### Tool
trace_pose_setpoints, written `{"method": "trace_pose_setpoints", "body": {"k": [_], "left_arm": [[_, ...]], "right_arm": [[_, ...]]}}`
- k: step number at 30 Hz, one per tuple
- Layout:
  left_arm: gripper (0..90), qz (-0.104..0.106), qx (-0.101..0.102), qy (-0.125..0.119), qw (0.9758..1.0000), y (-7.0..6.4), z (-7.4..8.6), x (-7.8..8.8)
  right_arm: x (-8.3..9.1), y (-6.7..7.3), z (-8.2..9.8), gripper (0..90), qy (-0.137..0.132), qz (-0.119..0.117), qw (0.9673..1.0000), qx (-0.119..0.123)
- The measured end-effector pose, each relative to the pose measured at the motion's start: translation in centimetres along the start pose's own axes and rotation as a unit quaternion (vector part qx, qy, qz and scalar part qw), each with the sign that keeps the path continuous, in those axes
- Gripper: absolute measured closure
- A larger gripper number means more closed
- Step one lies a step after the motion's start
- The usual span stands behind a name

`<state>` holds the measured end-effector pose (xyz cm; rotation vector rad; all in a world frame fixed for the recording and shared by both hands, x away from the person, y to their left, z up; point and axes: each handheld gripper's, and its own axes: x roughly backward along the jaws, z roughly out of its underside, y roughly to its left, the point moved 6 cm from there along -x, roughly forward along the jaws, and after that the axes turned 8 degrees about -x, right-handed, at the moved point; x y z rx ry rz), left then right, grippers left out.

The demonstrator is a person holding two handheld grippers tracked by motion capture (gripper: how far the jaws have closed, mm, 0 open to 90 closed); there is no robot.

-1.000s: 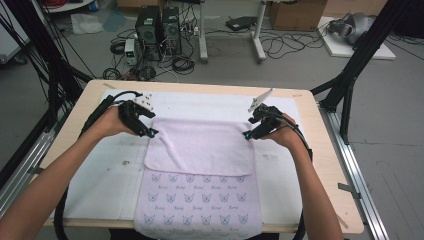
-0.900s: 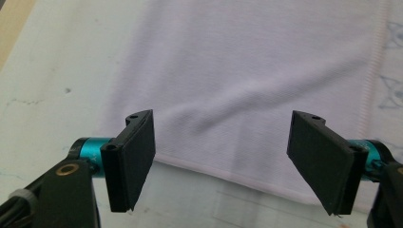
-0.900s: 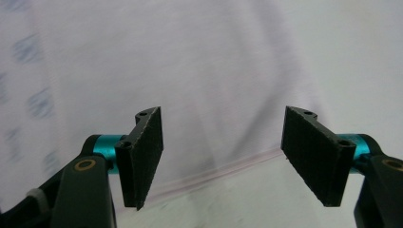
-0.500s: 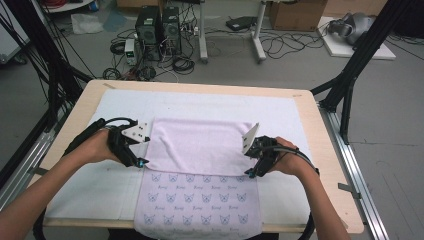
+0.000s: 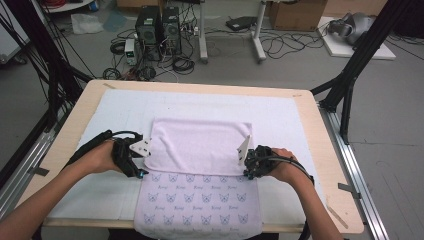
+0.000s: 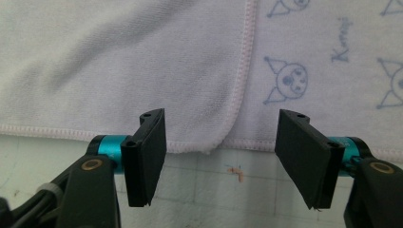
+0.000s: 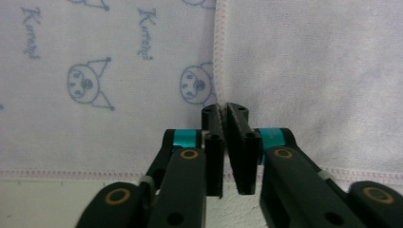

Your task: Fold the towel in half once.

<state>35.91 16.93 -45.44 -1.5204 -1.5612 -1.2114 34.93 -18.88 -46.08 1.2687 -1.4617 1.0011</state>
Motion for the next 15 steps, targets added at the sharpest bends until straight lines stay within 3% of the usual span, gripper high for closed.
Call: {"method": "trace_pose_setpoints", "body": {"k": [6,13,15], "left_arm": [[48.9,-0.006,-0.028,0.019,0.9994,-0.09,-0.08,-0.4],[61.4,-0.009,-0.042,0.034,0.9985,0.16,-0.34,-0.71],[62.4,-0.014,-0.047,0.051,0.9975,0.22,-0.21,-0.91]], "right_arm": [[0.04,-0.24,0.04,86.6,-0.007,-0.004,1.0,-0.003],[0.13,-0.27,0.12,86.6,-0.011,-0.008,0.9999,-0.009],[0.11,-0.26,0.13,86.6,-0.01,-0.011,0.9998,-0.009]]}}
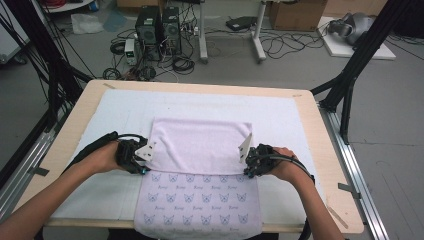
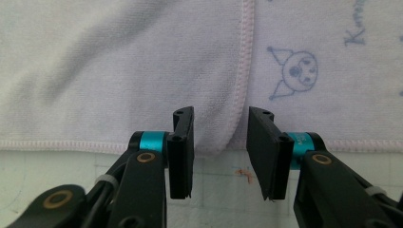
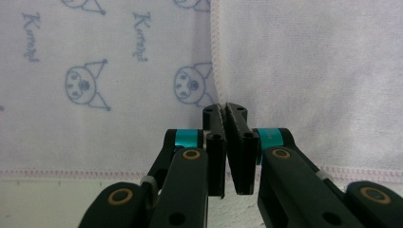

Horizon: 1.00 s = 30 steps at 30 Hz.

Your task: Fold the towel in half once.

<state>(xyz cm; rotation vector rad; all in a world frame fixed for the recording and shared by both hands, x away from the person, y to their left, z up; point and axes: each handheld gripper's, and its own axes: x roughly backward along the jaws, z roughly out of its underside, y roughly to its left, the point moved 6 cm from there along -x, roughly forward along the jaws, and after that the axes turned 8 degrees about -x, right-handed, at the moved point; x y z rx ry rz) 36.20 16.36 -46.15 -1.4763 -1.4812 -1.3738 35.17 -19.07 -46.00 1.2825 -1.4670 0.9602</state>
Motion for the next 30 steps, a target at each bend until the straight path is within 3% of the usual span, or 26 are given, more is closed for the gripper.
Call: {"method": "trace_pose_setpoints", "body": {"k": [4,9,11,17,22,27,30], "left_arm": [[65.9,0.005,-0.01,0.014,0.9998,-0.1,-0.2,-0.2],[86.1,0.008,-0.001,0.023,0.9997,0.0,-0.5,0.0],[87.3,0.017,0.005,0.023,0.9996,0.0,-0.6,0.1],[87.4,0.022,0.022,-0.012,0.9994,0.0,-0.6,1.9],[87.4,0.021,0.031,-0.057,0.9977,-0.8,-1.1,4.1],[87.4,0.02,0.022,-0.069,0.9972,-2.5,-1.4,5.0],[87.3,0.024,0.009,-0.08,0.9965,-3.9,-1.8,5.8]], "right_arm": [[0.0,0.0,0.0,87.0,-0.002,-0.004,1.0,-0.003],[0.2,-0.3,0.0,87.3,-0.009,-0.004,0.9999,-0.01],[0.4,-0.3,0.1,87.4,-0.015,-0.003,0.9998,-0.009],[1.9,-0.5,0.3,87.4,-0.052,-0.006,0.9985,-0.014],[3.5,0.3,0.6,87.3,-0.066,-0.006,0.9978,-0.006],[4.7,1.5,1.0,87.3,-0.081,-0.013,0.9966,-0.001],[5.3,3.1,1.2,87.3,-0.083,-0.028,0.9961,0.009]]}}
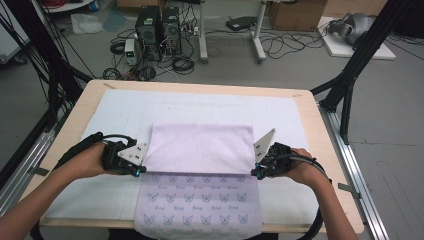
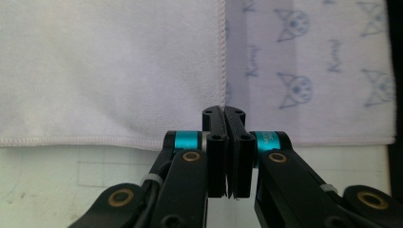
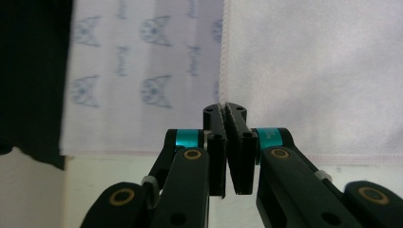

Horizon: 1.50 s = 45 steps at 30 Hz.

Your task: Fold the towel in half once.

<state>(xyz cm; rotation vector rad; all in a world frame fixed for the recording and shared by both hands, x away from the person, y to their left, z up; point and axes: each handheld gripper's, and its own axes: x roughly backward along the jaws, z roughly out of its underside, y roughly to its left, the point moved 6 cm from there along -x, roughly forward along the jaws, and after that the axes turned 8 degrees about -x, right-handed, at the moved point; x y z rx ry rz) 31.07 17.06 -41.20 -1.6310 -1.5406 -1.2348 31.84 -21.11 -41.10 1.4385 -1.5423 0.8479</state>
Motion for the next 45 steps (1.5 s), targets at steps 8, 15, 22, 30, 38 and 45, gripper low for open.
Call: {"method": "trace_pose_setpoints", "body": {"k": [8,15,22,30,38,45], "left_arm": [[50.8,0.072,-0.027,-0.085,0.9934,-6.2,-2.1,2.4],[35.0,-0.018,0.043,-0.093,0.9946,-1.7,-0.1,2.5],[31.5,-0.109,0.122,-0.08,0.9833,4.9,2.2,0.6],[31.2,-0.127,0.175,-0.084,0.9726,9.6,3.7,-1.3],[30.9,-0.105,0.204,-0.059,0.9714,12.2,4.7,-3.1],[32.7,-0.077,0.21,-0.018,0.9745,13.5,4.7,-4.8]], "right_arm": [[1.9,7.1,1.1,63.1,-0.047,-0.124,0.9895,0.058],[2.2,3.1,1.4,47.4,-0.092,-0.031,0.995,-0.022],[1.5,-4.1,0.3,43.3,-0.11,0.094,0.9817,-0.124],[-0.4,-10.3,0.0,47.2,-0.072,0.145,0.9681,-0.191],[-2.5,-13.1,-0.2,53.1,0.002,0.141,0.9733,-0.181],[-4.1,-13.8,-0.7,67.1,0.074,0.116,0.9768,-0.164]]}}
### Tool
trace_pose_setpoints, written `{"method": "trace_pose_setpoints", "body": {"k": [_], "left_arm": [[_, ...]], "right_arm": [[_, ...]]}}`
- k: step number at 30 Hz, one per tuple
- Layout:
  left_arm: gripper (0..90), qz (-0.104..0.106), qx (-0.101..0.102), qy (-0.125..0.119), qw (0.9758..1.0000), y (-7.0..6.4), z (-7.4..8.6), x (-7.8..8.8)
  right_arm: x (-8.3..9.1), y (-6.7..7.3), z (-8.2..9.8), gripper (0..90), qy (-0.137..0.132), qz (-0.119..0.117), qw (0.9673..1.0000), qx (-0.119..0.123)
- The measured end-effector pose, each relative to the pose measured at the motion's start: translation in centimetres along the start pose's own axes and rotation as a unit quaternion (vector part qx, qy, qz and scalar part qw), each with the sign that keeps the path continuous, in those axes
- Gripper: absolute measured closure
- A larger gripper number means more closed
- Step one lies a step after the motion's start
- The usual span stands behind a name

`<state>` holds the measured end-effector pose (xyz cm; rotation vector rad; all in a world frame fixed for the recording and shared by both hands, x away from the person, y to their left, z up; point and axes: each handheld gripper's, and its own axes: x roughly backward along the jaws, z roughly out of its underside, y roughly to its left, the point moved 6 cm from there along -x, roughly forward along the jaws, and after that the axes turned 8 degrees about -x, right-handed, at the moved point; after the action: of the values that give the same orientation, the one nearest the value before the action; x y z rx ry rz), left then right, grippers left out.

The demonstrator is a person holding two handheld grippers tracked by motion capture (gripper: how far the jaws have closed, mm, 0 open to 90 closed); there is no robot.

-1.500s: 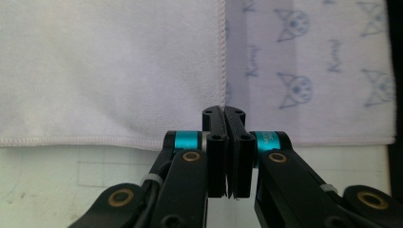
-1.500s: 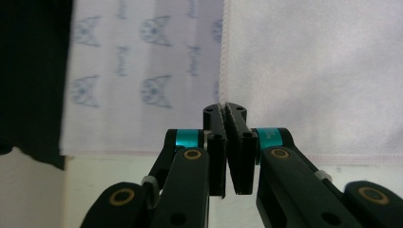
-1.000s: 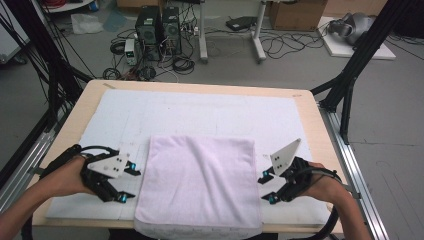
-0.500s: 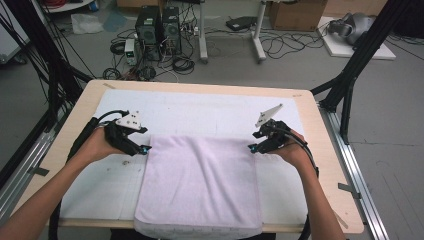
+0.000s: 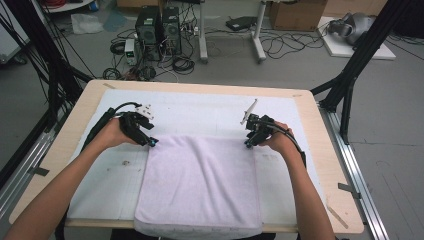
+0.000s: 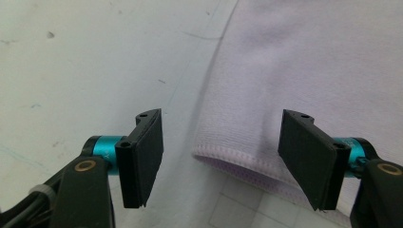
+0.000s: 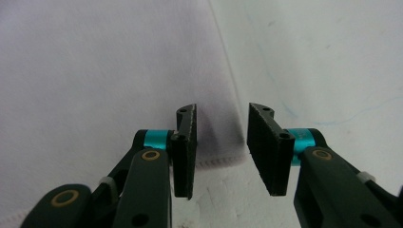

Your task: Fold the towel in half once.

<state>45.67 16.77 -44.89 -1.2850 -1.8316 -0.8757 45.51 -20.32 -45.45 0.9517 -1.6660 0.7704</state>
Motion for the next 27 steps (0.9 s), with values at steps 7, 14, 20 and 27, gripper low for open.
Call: {"method": "trace_pose_setpoints", "body": {"k": [7,14,20,27], "left_arm": [[55.3,0.036,0.053,0.041,0.9971,0.4,0.3,-1.6],[85.3,0.025,0.051,0.063,0.9964,0.4,0.1,-1.4],[85.6,-0.017,0.048,0.054,0.9973,2.1,-0.6,-0.4],[85.6,-0.065,0.029,0.045,0.9964,5.5,-3.0,0.9]], "right_arm": [[-0.6,0.3,-0.1,86.3,0.03,-0.001,0.9993,0.022],[0.6,-0.5,-0.7,87.6,0.0,0.068,0.9975,0.021],[1.5,-1.3,-1.2,87.7,-0.032,0.102,0.9942,0.01],[2.6,-3.2,-1.6,87.8,-0.067,0.148,0.9865,-0.024]]}}
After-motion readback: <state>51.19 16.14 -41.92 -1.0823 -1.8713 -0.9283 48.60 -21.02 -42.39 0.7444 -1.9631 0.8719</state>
